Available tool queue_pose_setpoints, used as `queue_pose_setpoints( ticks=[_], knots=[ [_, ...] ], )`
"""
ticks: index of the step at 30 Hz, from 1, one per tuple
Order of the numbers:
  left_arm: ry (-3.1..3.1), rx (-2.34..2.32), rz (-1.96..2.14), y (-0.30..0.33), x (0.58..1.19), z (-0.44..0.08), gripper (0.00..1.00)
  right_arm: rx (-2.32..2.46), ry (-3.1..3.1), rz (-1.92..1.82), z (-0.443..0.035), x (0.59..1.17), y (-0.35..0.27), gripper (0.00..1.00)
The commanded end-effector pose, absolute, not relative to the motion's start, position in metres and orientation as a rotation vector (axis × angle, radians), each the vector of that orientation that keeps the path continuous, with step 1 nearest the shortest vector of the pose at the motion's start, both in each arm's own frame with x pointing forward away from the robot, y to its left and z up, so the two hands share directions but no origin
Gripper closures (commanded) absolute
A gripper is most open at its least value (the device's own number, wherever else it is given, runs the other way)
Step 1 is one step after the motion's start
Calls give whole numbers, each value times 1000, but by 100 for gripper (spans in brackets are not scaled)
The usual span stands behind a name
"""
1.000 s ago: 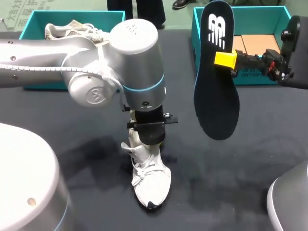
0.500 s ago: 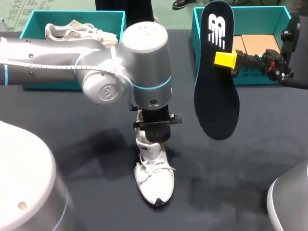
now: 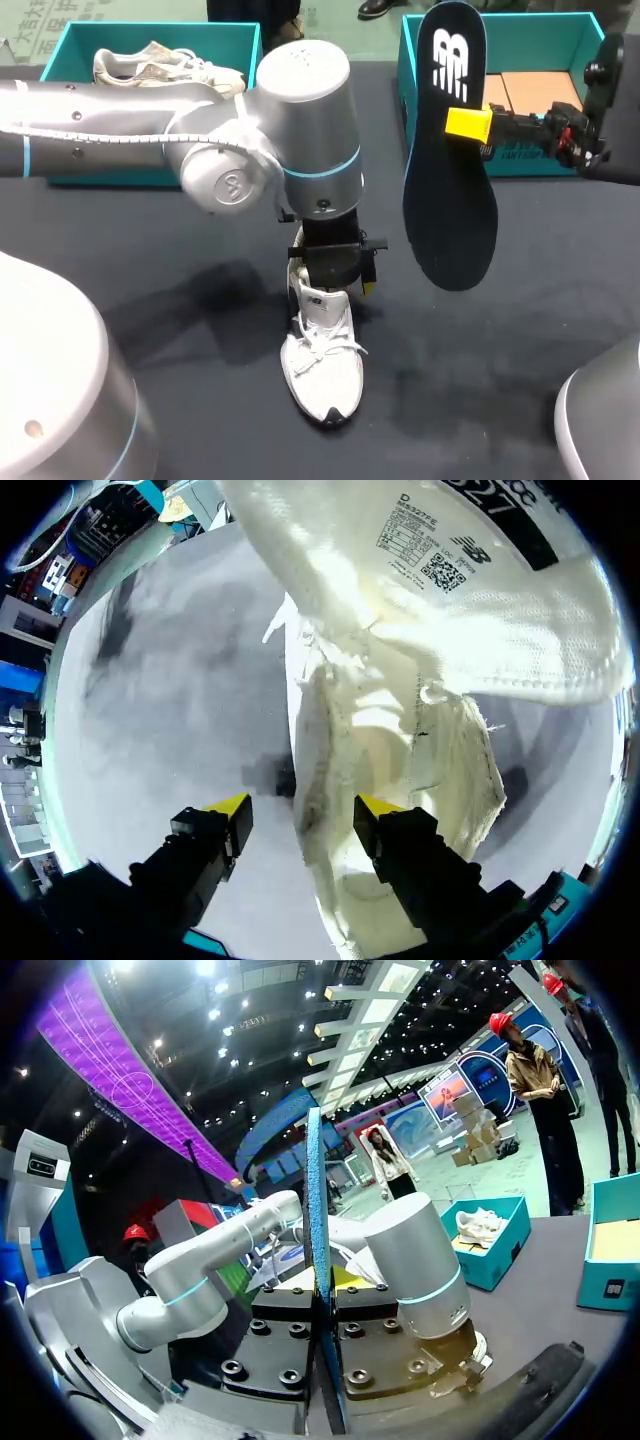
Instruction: Take the shoe out of the shoebox, open the shoe tongue, remove and reinsert the insole, then place the shoe into the shoebox
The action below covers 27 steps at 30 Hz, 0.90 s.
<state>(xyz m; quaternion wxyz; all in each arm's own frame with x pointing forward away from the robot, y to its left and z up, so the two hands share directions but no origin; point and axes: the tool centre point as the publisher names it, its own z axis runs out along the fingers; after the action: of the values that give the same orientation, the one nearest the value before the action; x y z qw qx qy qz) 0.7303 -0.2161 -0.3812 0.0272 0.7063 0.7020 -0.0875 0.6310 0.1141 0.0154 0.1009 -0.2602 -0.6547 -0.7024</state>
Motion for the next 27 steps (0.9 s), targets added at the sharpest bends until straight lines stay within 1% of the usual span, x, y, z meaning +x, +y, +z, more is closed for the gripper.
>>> queue_pose_setpoints(
  ticks=[1, 11, 20, 27],
  knots=[
    [2114, 2125, -301, -198, 727, -357, 0, -824, -1945, -2088, 14, 618, 113, 100],
    [1877, 1932, -451, -183, 730, -279, 0, -824, -1945, -2088, 14, 618, 113, 100],
    [1667, 1789, -696, -167, 734, -224, 0, -824, -1945, -2088, 14, 618, 113, 100],
    [1667, 1789, -696, -167, 734, -224, 0, -824, -1945, -2088, 14, 618, 113, 100]
  ],
)
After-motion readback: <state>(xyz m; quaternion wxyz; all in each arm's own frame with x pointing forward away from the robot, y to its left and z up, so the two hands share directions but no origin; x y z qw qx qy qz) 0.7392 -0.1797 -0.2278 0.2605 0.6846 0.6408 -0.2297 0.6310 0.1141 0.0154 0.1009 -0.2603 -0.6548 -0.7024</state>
